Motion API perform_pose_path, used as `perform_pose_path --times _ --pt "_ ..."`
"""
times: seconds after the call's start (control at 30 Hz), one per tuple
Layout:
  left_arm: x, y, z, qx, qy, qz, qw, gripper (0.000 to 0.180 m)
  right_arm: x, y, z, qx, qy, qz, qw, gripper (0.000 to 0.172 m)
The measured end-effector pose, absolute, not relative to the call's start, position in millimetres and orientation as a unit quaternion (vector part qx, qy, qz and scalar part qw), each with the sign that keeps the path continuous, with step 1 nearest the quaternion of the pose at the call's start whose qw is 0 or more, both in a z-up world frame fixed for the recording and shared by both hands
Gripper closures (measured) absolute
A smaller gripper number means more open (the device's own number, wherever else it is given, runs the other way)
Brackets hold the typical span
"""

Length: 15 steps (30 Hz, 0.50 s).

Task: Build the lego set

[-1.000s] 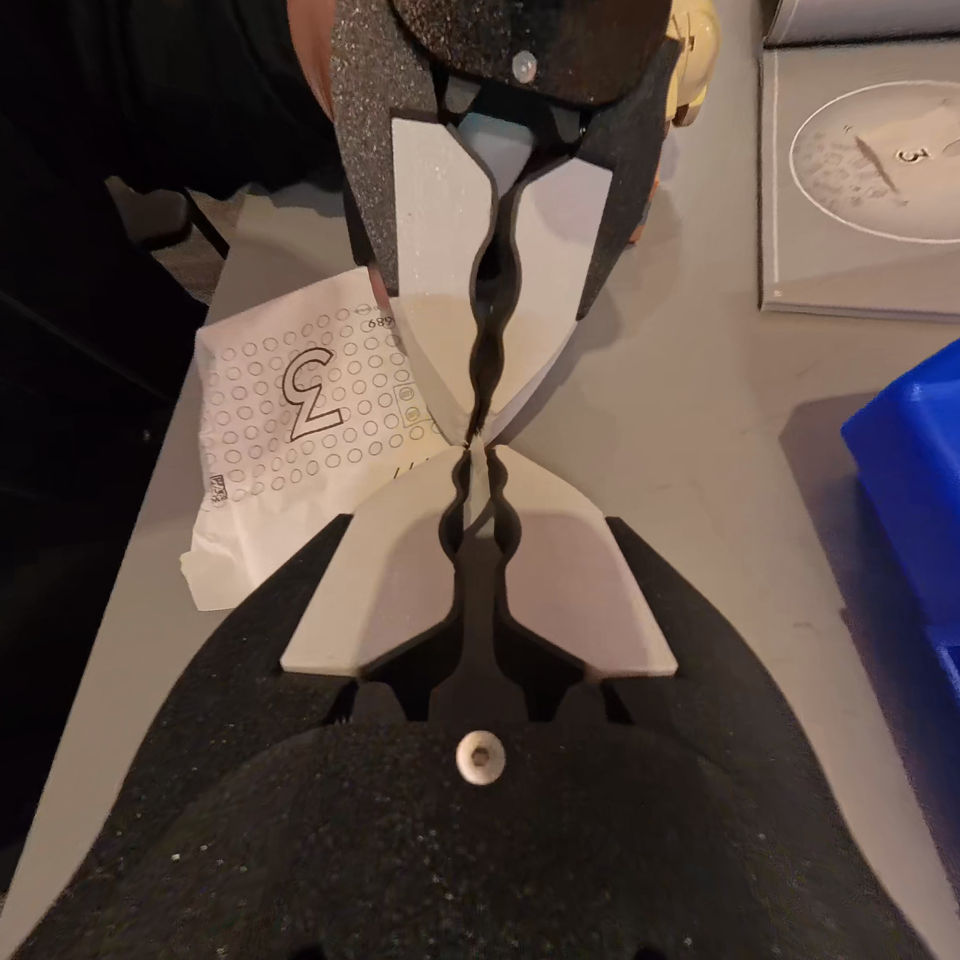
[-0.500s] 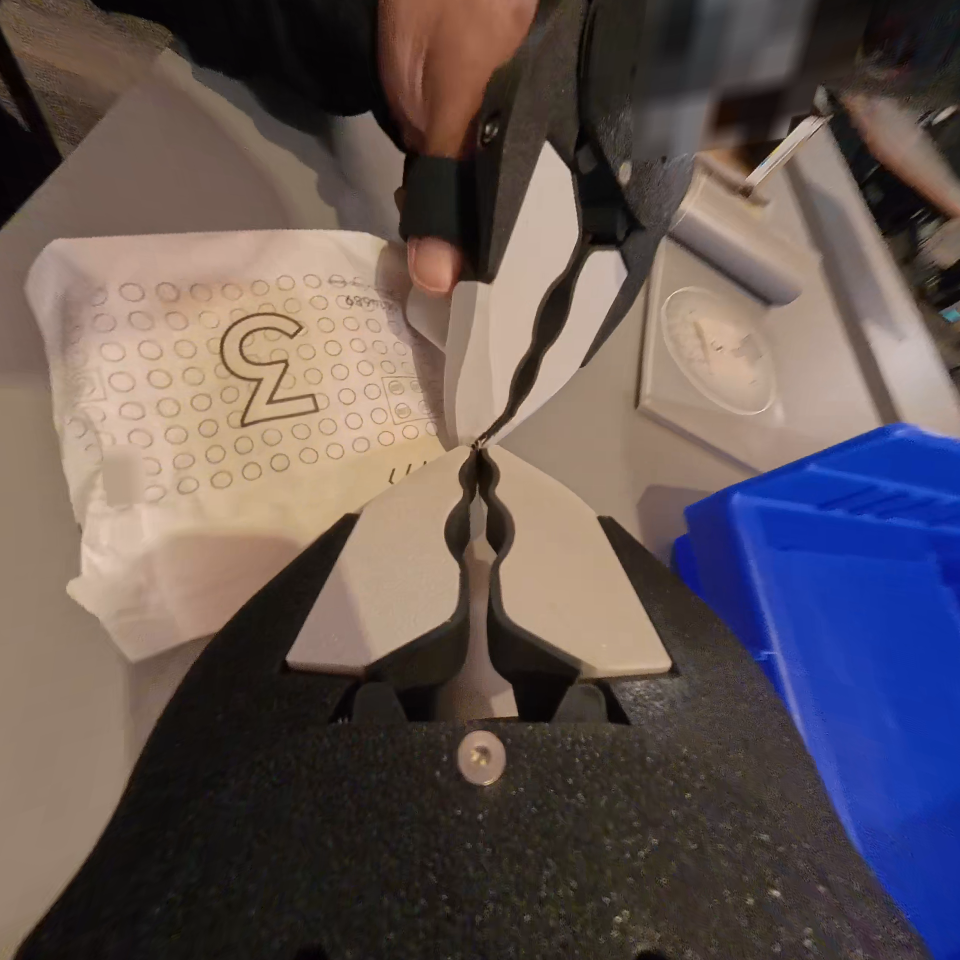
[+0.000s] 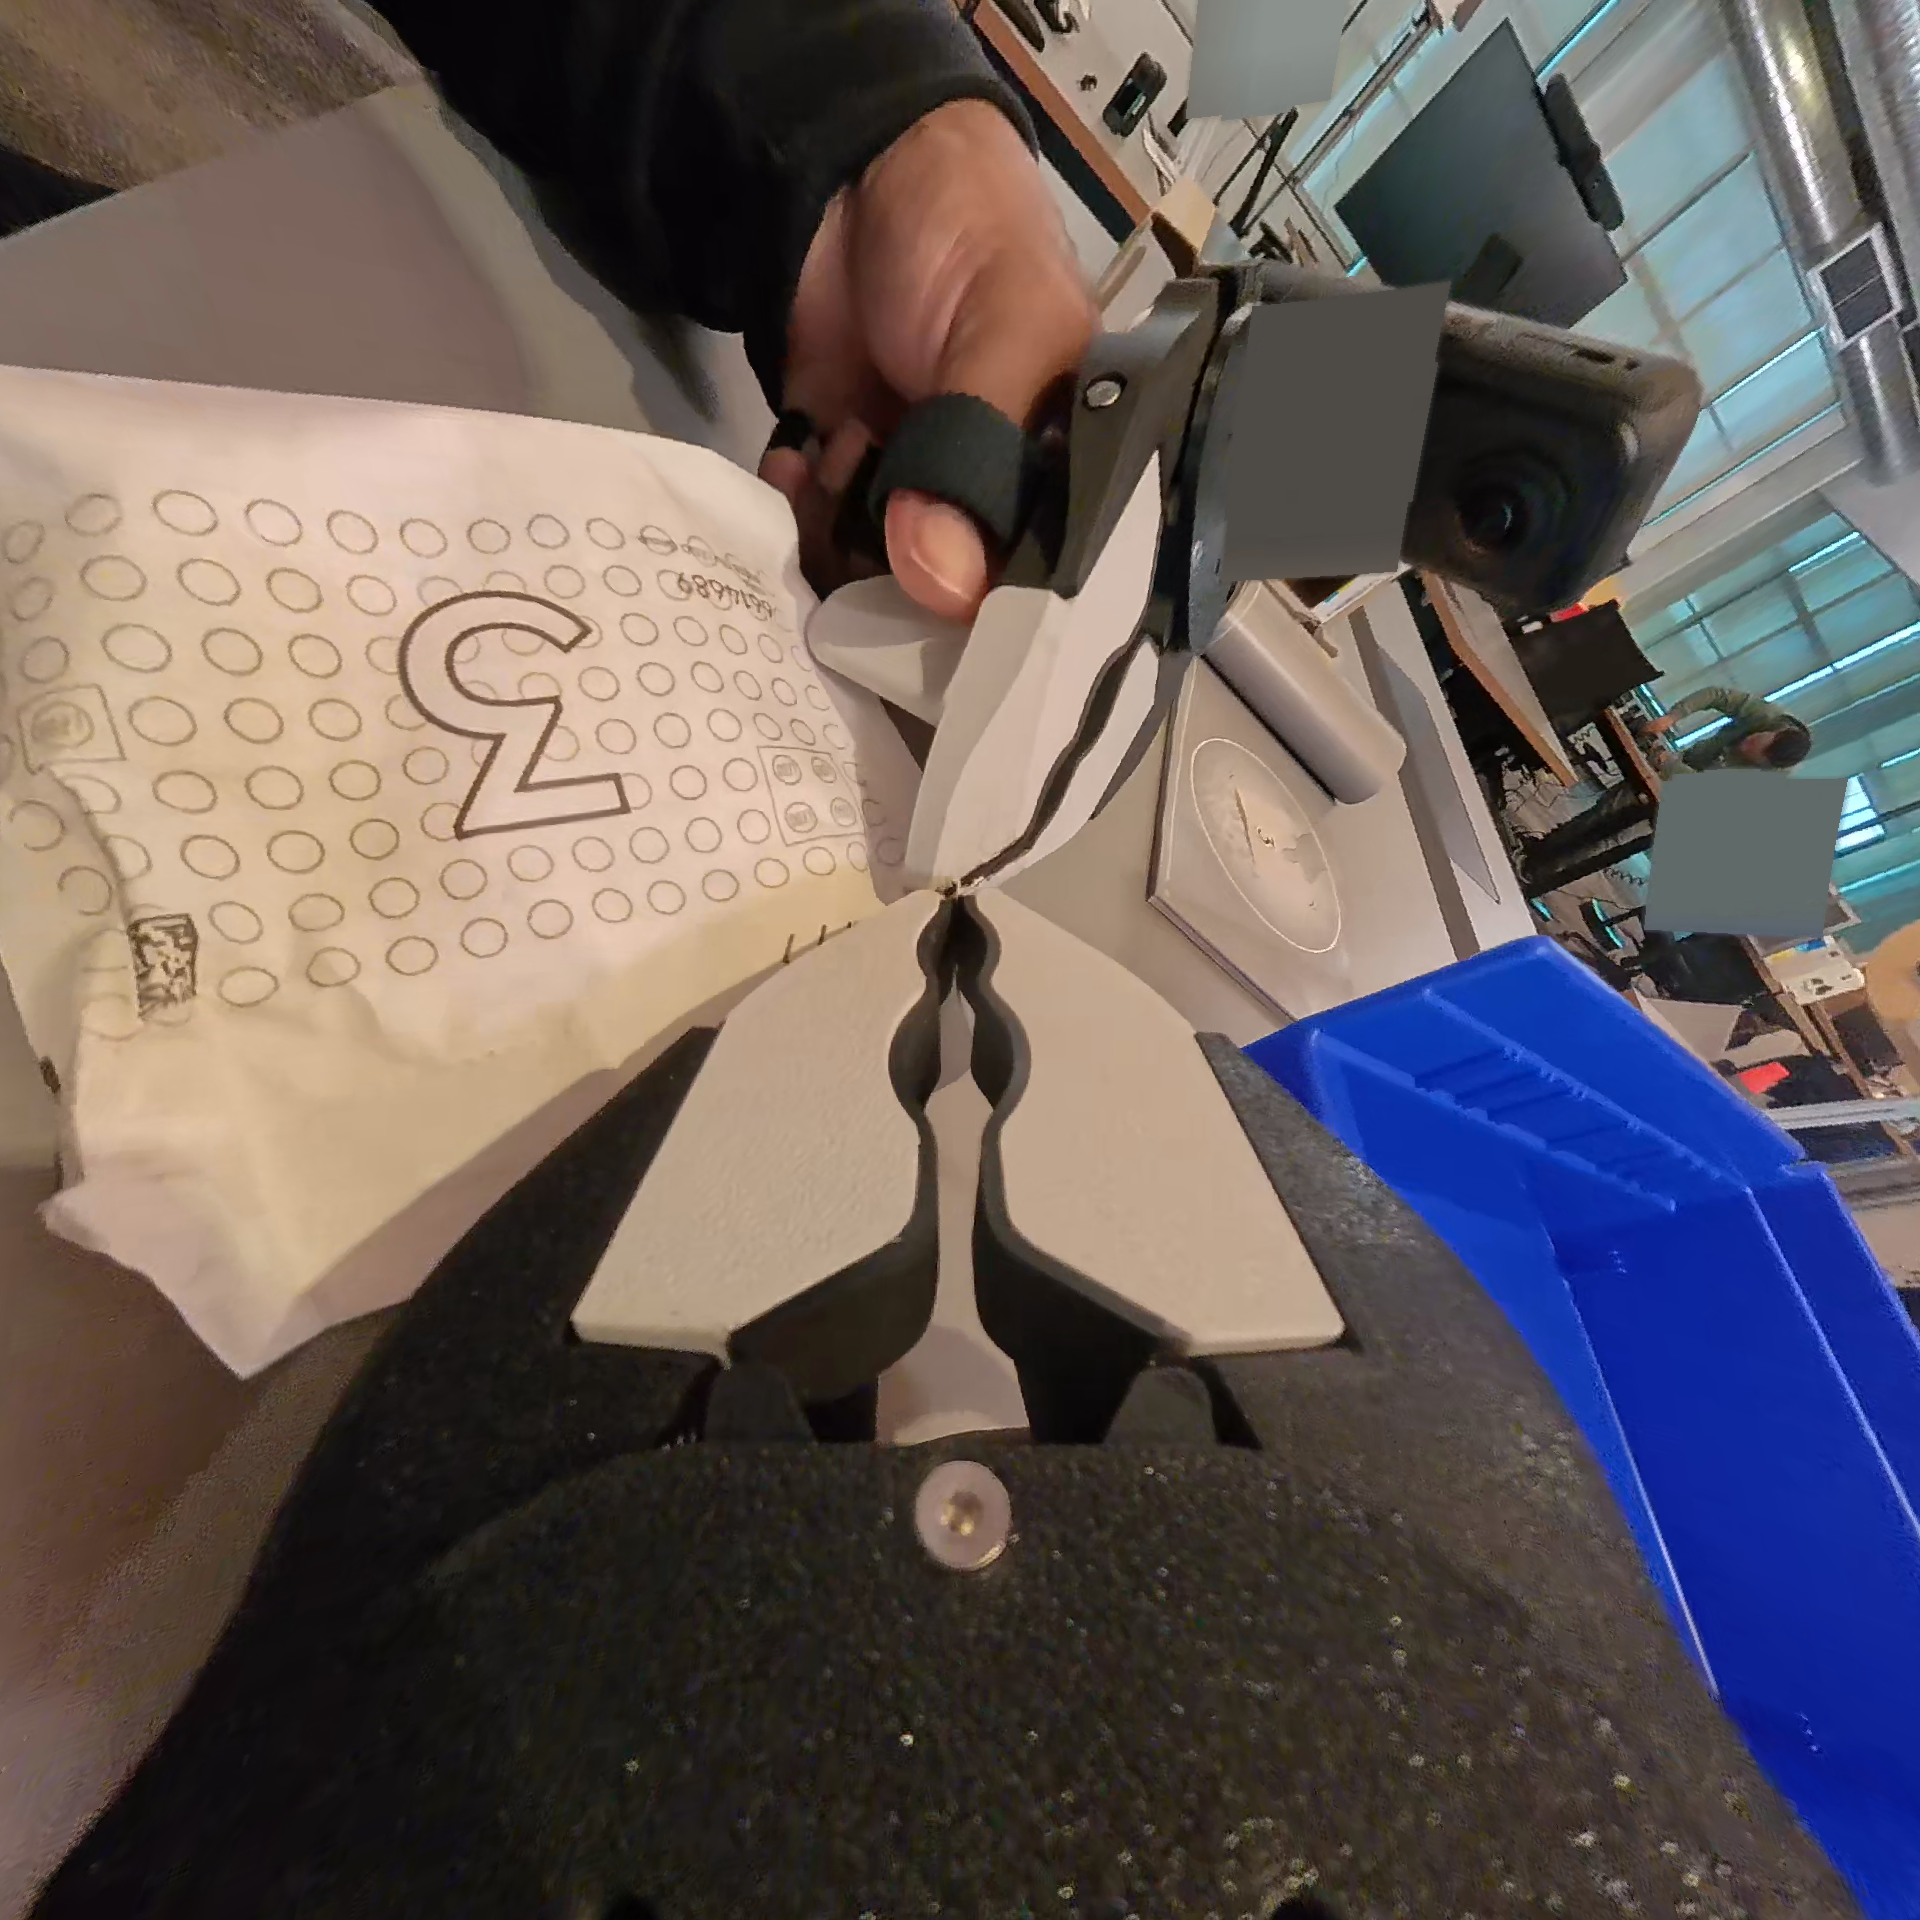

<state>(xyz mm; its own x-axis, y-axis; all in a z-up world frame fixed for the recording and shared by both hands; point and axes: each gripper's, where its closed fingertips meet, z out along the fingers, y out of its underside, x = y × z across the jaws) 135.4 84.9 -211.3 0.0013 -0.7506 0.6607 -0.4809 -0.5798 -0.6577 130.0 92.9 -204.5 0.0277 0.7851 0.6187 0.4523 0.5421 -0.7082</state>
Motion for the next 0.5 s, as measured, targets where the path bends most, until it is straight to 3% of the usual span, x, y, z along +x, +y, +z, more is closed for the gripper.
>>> perform_pose_path --times 0.5 --pt "127.6 102.4 -220.0 -0.714 0.46 -0.503 0.158 0.18 144.2 78.1 -219.4 -0.442 -0.714 0.159 0.519 0.172"
